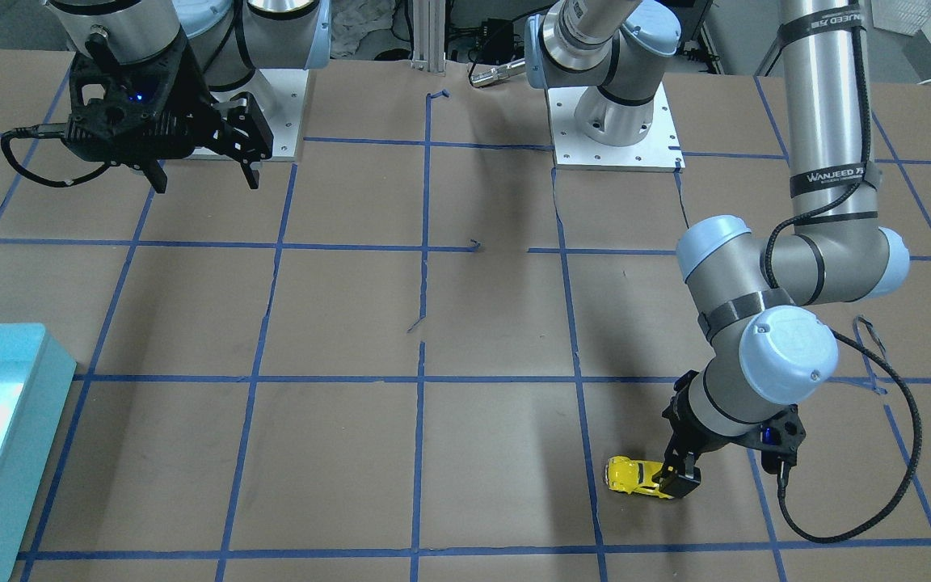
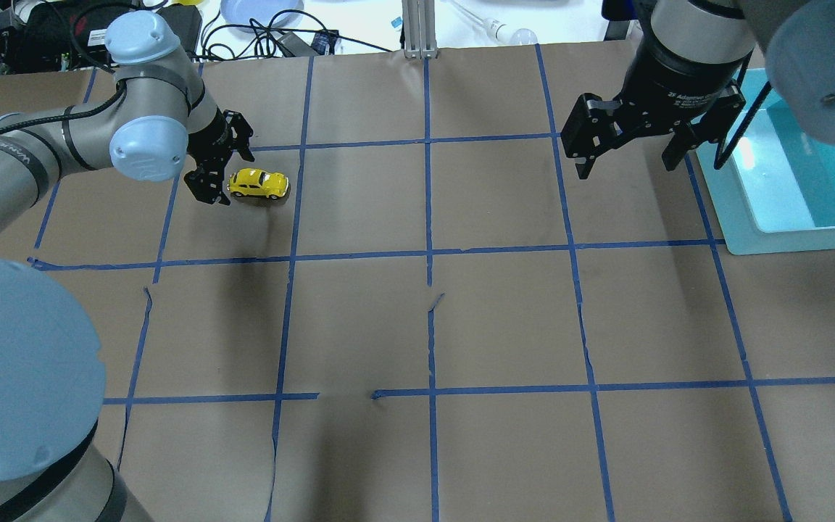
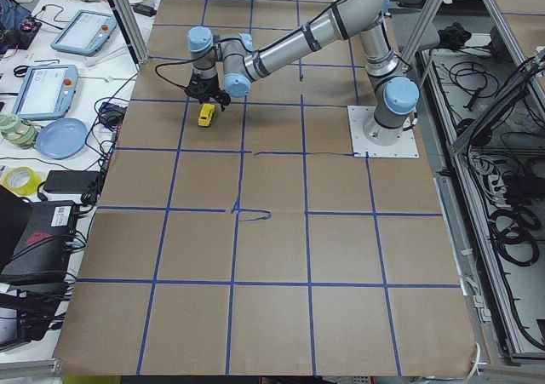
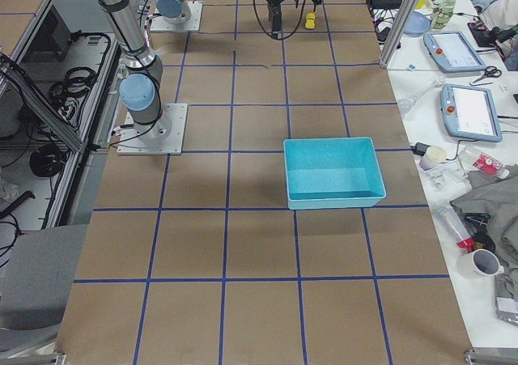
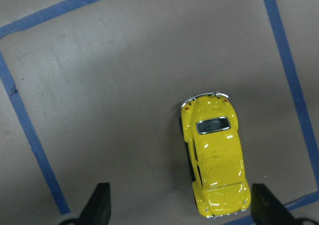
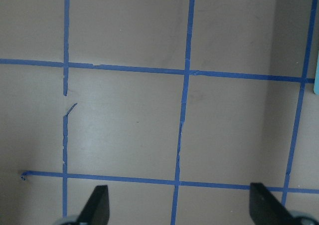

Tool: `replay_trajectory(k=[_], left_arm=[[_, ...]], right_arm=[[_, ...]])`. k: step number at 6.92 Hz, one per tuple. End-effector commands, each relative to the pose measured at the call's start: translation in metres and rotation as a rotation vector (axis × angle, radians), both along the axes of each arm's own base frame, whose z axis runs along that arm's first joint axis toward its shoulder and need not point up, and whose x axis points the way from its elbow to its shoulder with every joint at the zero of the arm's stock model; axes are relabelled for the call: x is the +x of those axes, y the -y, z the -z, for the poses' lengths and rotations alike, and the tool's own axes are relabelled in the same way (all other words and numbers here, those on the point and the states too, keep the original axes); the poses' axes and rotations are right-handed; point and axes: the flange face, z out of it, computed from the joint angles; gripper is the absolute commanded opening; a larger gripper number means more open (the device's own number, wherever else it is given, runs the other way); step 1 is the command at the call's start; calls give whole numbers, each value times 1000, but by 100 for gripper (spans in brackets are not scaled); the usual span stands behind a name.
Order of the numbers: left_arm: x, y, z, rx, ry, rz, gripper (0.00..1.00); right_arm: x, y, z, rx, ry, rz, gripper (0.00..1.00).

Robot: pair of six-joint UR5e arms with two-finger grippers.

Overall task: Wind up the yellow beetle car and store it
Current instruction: 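Lower the left gripper over the yellow beetle car, then close the left gripper on the yellow car's rear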

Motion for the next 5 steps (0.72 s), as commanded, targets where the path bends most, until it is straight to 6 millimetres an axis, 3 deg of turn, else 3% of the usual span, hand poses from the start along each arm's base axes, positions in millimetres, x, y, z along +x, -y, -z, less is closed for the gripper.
replay_trajectory(k=[1, 4, 5], left_arm=[[1, 13, 16, -45, 3, -9, 100], [1, 17, 32, -43, -7, -66, 98], [2, 18, 35, -45, -2, -69, 82]], right_arm=[[0, 0, 0, 0, 1, 0, 100], [0, 0, 0, 2, 0, 0, 100], [1, 0, 0, 2, 1, -1, 100]])
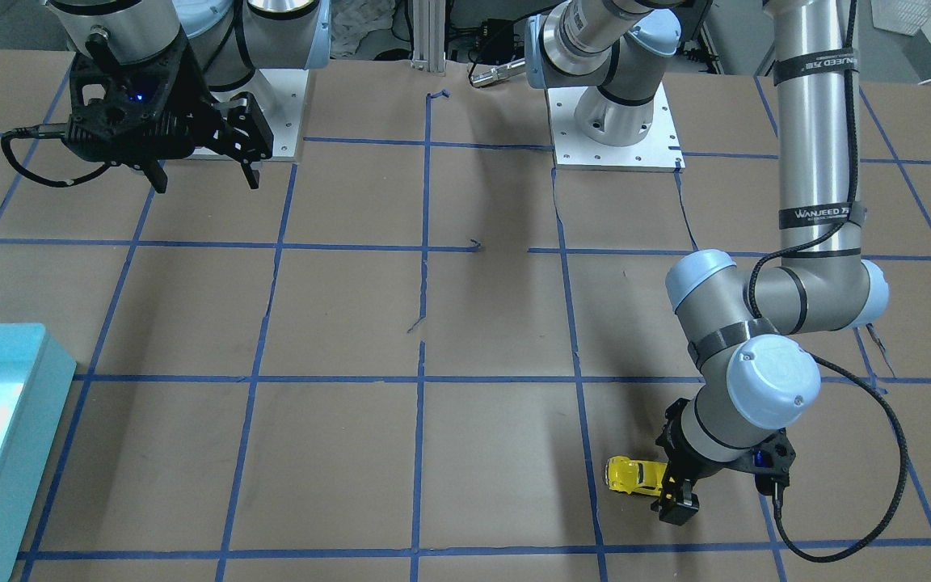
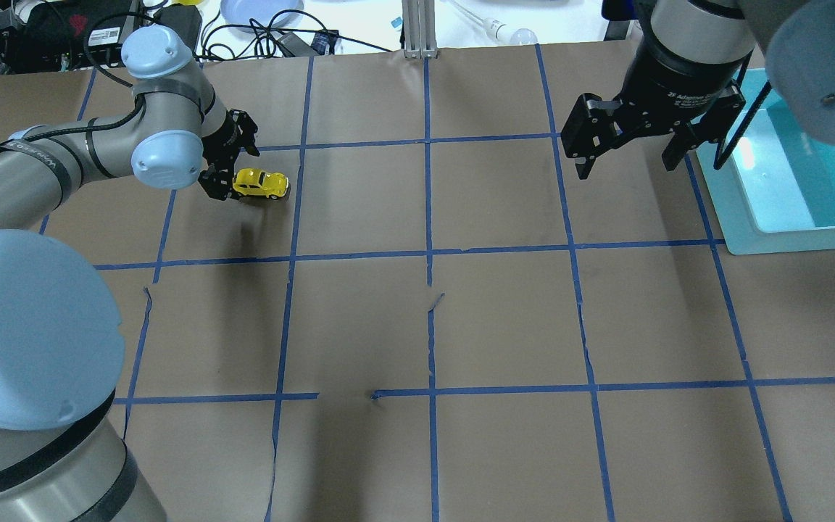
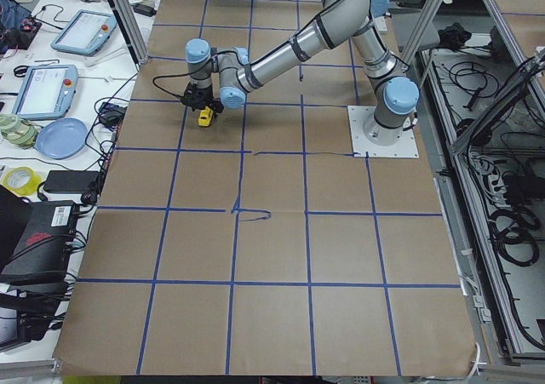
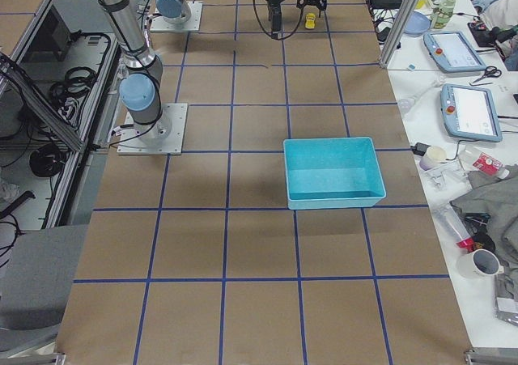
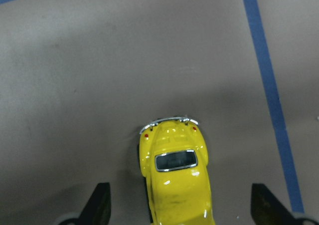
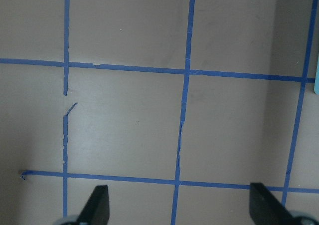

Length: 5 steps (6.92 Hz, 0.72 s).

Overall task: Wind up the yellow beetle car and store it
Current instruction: 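Close the left gripper on the yellow car's rear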

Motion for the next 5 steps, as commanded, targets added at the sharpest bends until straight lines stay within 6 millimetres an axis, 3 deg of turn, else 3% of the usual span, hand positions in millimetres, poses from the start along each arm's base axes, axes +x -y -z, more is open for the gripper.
replay_trajectory(k=[1, 2, 4, 5], left_arm=[[0, 2, 4, -2, -4, -11, 20], [-7, 3, 1, -16, -69, -5, 0], [-11, 8, -23, -53, -113, 0, 0], [-12, 8, -26, -54, -114, -18, 0]], right_arm=[[1, 0, 0, 0, -1, -3, 100], [0, 0, 0, 2, -1, -1, 100], [0, 0, 0, 0, -1, -1, 100], [1, 0, 0, 0, 1, -1, 100]])
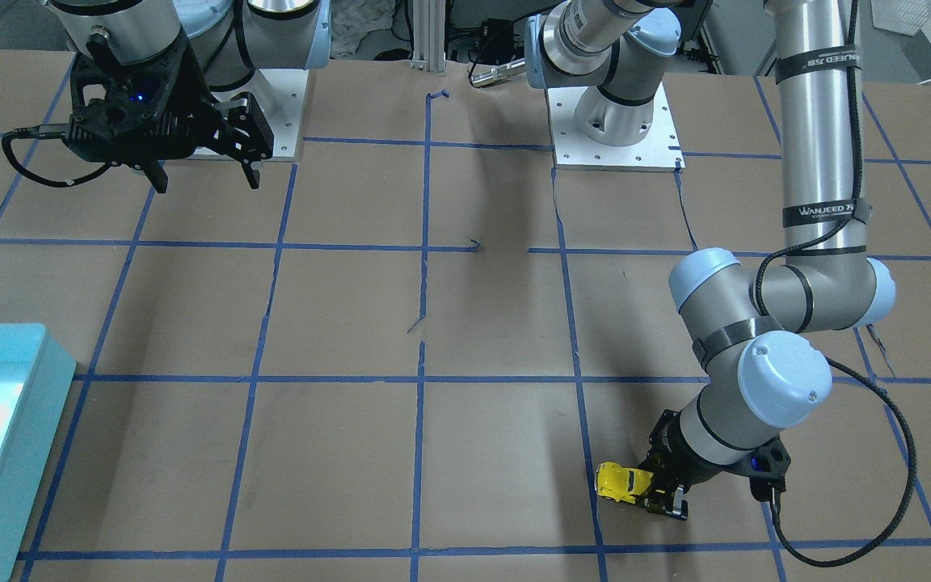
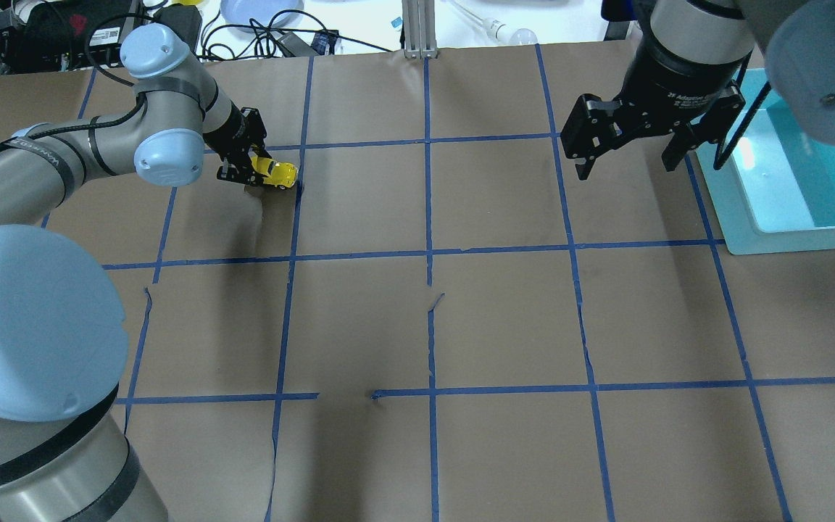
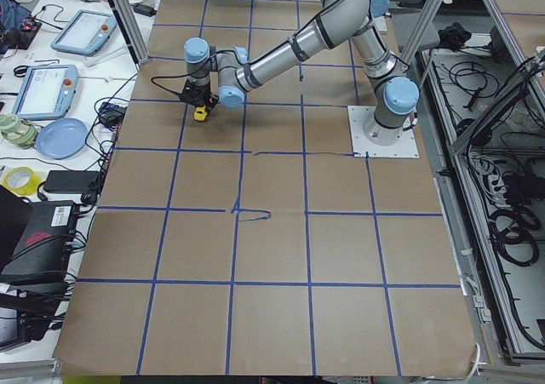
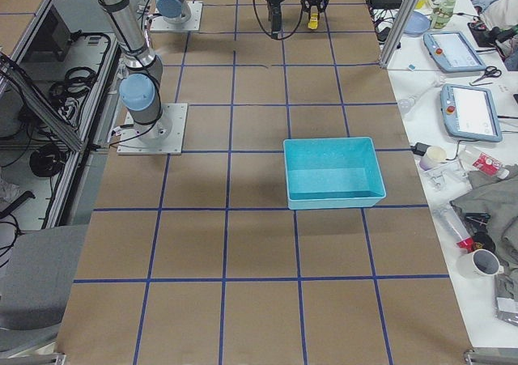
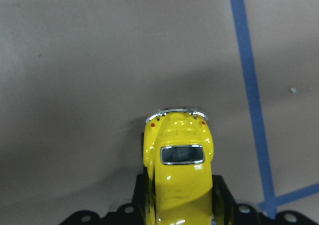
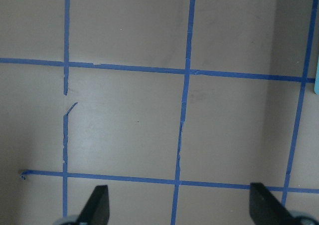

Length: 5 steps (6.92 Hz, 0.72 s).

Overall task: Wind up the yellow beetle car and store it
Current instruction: 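Close the left gripper on the yellow car's rear, then drag the car with the left gripper away from the robot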

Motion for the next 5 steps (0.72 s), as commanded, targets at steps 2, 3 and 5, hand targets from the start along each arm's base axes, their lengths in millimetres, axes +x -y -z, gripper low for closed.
replay_trajectory(k=[2, 3, 5], left_arm=[[-61, -10, -37, -18, -55, -134, 0], [-104, -20, -40, -10, -64, -147, 0], [-155, -35, -27, 52, -145, -259, 0]], right_arm=[[0, 0, 0, 0, -1, 0, 100], [0, 0, 1, 3, 1, 0, 100], [0, 0, 0, 0, 1, 2, 100]])
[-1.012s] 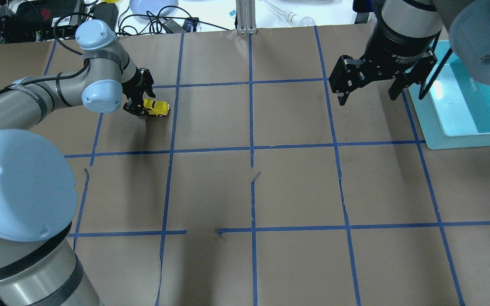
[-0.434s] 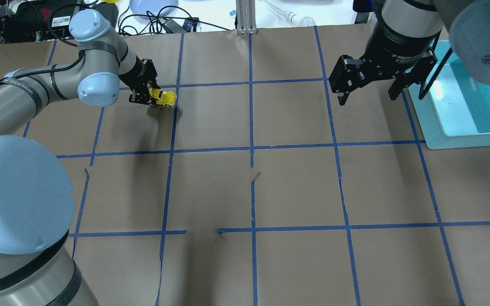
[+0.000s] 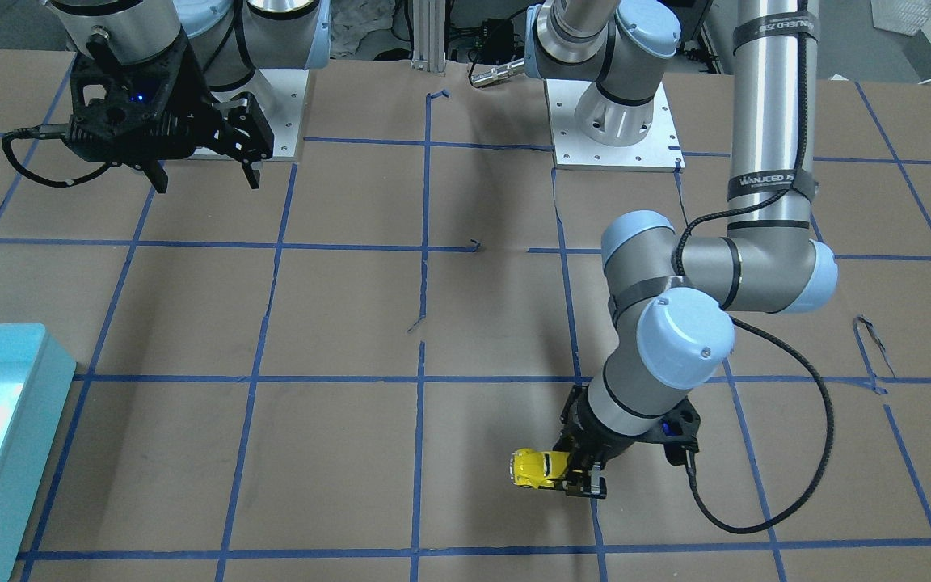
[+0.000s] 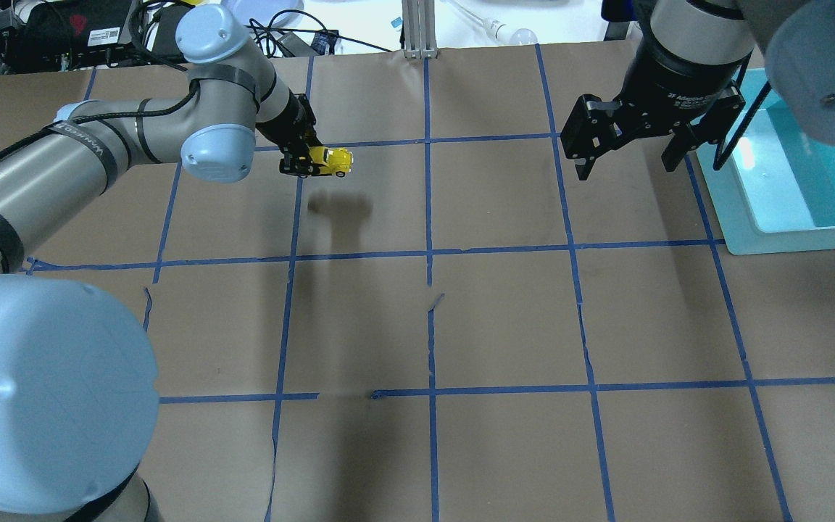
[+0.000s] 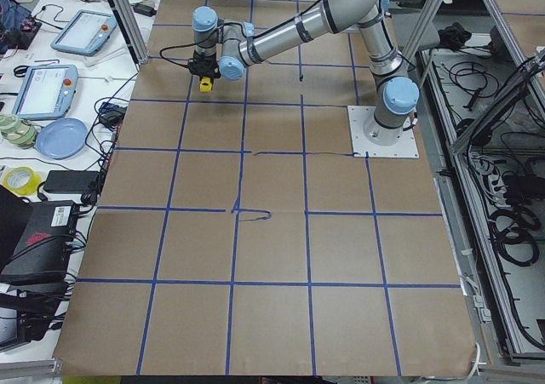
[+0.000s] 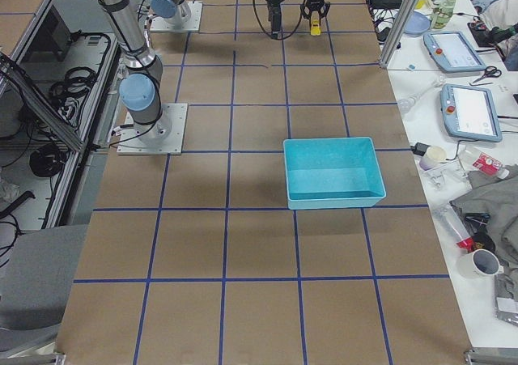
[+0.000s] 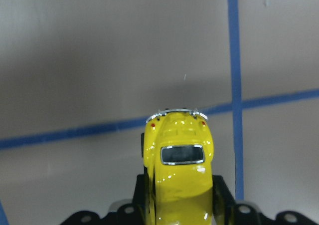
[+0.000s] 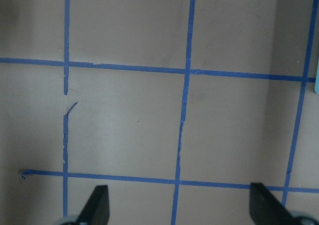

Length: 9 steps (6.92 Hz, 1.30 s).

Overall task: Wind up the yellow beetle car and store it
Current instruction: 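Drag the car with the left gripper away from the robot, then pull the car back toward the left arm's side, winding it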

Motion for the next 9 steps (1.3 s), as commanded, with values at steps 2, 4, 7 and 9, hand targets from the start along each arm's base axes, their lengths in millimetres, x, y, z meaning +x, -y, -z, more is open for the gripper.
replay_trajectory(k=[2, 4, 7, 9], left_arm=[[-34, -11, 16, 60, -81, -53, 0], [-23, -9, 36, 78, -35, -10, 0], [1, 1, 49, 87, 31, -25, 0], [24, 6, 49, 88, 32, -56, 0]], right_arm=[[1, 0, 0, 1, 0, -1, 100], [0, 0, 0, 1, 0, 1, 100], [0, 0, 0, 1, 0, 1, 100], [0, 0, 1, 1, -1, -1, 100]])
